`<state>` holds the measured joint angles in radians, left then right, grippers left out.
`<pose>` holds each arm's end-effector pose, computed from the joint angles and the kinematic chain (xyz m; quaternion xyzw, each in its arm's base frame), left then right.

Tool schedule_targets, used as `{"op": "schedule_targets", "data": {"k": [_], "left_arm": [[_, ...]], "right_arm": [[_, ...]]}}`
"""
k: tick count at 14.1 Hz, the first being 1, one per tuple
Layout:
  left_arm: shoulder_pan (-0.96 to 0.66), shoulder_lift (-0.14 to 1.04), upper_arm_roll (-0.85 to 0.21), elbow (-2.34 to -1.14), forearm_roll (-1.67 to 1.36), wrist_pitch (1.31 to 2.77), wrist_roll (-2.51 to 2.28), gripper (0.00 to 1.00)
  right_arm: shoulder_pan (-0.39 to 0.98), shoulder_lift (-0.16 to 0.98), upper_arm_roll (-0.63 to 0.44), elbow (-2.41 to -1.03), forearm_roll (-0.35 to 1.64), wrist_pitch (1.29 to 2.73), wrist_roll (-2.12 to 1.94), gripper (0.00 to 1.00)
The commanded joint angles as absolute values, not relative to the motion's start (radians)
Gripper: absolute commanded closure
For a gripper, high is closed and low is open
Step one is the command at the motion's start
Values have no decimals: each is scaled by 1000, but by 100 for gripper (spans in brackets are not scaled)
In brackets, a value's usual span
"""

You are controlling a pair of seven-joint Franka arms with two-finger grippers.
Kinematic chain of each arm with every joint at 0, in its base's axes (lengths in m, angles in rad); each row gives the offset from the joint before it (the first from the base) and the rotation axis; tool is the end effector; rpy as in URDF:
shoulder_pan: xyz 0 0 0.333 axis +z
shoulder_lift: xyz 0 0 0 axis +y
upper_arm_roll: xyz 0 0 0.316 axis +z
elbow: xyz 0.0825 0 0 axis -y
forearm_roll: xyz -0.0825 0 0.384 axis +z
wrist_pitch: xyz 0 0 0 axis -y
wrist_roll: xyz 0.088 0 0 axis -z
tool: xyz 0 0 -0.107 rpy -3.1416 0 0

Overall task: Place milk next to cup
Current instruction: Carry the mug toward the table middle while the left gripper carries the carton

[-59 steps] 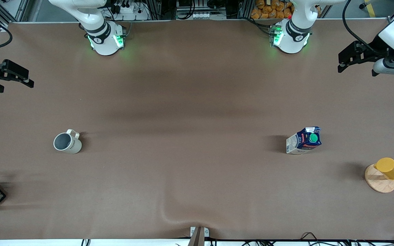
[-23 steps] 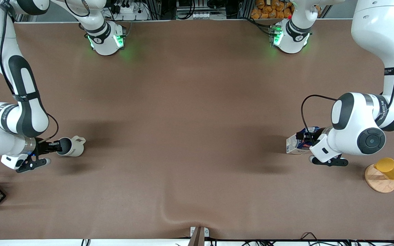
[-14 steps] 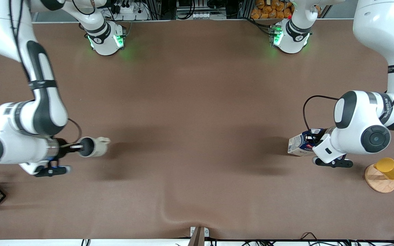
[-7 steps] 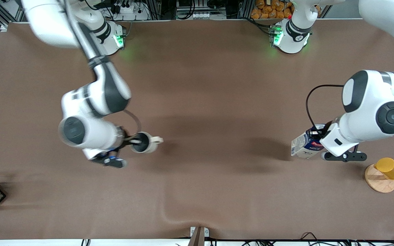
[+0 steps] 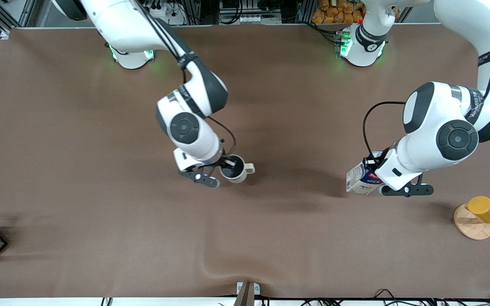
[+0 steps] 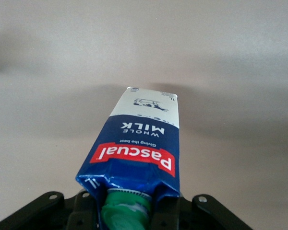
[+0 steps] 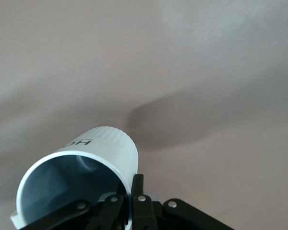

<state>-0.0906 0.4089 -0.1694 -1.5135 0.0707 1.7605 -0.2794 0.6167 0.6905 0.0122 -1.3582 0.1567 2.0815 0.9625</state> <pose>0.6425 -0.1491 0.4186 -0.9970 -0.0045 0.0750 0.0209 0.5913 0.4375 0.3173 -0.9762 0.2035 0.0405 0.0626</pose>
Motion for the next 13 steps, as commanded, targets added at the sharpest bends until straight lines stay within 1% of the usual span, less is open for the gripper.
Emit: {"op": "schedule_targets", "data": {"k": [1, 3, 5, 6, 7, 10, 11, 12, 13], "left_arm": [[-112, 394, -182, -1525, 84, 1735, -328, 100], [-133, 396, -189, -1525, 84, 1689, -347, 100], [-165, 403, -189, -1525, 83, 1675, -380, 100], [-179, 403, -190, -1526, 83, 1675, -394, 100], [-195, 403, -190, -1526, 83, 1674, -414, 100], [-232, 402, -199, -1525, 80, 1617, -454, 100], [-242, 402, -207, -1523, 78, 1612, -469, 100], [-251, 402, -218, -1516, 62, 1612, -500, 100], [-261, 403, -225, -1502, 28, 1605, -537, 100]], "right_arm": [[663, 753, -2, -1342, 105, 2156, 1058, 100], [670, 775, -2, -1344, 71, 2163, 1074, 100], [678, 776, -2, -1345, 77, 2163, 1075, 100], [677, 776, -2, -1344, 81, 2161, 1078, 30], [676, 775, -2, -1344, 75, 2160, 1075, 0], [658, 741, -2, -1335, 89, 2132, 1081, 0], [638, 721, -2, -1333, 89, 2087, 1078, 0], [597, 692, 2, -1316, 87, 2003, 1071, 0], [556, 671, 8, -1272, 87, 1923, 1059, 0]]}}
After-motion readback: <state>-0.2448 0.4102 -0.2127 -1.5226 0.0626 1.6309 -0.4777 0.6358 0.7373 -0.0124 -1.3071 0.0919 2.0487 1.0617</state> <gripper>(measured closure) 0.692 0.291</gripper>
